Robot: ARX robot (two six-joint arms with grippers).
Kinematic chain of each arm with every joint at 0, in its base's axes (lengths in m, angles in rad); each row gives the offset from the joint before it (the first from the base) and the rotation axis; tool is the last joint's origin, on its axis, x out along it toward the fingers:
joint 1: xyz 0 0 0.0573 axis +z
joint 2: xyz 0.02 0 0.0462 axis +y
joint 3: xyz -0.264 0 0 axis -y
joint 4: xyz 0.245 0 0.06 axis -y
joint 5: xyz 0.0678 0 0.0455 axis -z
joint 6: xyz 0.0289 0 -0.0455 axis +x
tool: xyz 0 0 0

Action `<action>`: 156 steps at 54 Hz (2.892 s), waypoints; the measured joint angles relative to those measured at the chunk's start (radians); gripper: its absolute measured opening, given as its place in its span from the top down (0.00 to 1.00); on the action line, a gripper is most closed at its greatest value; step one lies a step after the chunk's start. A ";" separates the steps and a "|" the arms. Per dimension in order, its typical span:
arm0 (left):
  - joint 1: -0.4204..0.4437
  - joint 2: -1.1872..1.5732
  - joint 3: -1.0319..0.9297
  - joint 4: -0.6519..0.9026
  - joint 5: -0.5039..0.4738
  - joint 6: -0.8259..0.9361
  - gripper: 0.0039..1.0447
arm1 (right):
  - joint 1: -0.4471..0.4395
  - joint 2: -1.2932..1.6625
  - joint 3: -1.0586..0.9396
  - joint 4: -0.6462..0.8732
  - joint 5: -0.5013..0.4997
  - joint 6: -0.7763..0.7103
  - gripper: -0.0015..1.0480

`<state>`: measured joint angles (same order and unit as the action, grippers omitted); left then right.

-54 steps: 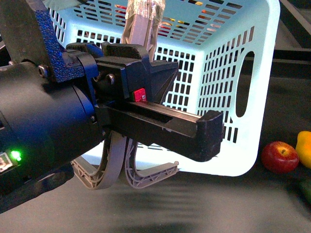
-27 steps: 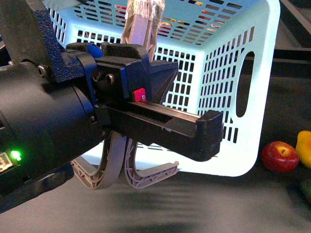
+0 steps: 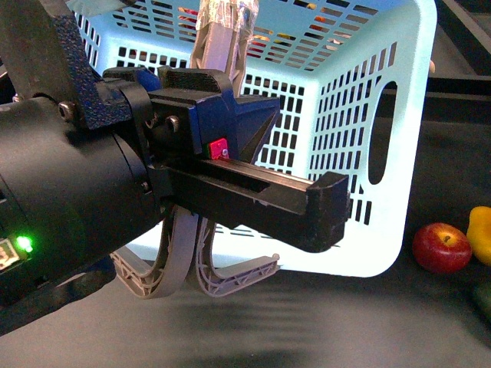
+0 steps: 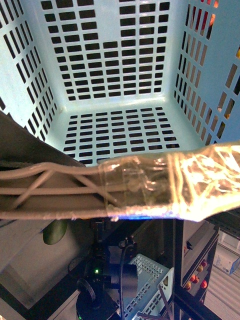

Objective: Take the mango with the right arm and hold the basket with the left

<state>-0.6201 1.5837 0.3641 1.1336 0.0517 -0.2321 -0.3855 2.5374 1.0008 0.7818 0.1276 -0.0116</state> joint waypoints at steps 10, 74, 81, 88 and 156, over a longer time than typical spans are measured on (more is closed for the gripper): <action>0.000 0.000 0.000 0.000 0.001 0.000 0.92 | 0.015 0.054 0.056 -0.014 0.015 0.001 0.08; 0.000 0.000 0.000 0.000 0.000 0.000 0.92 | 0.085 0.146 0.161 0.061 -0.043 0.085 0.08; 0.000 0.000 0.000 0.000 0.001 0.000 0.92 | 0.093 0.145 0.161 0.040 -0.040 0.082 0.08; 0.000 0.000 0.000 0.000 0.000 0.000 0.92 | 0.097 0.145 0.159 0.037 -0.037 0.080 0.08; 0.000 0.000 0.000 0.000 0.000 0.000 0.92 | 0.063 0.185 0.175 -0.028 -0.015 0.076 0.39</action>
<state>-0.6201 1.5837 0.3641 1.1336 0.0521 -0.2321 -0.3229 2.7228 1.1759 0.7540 0.1127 0.0639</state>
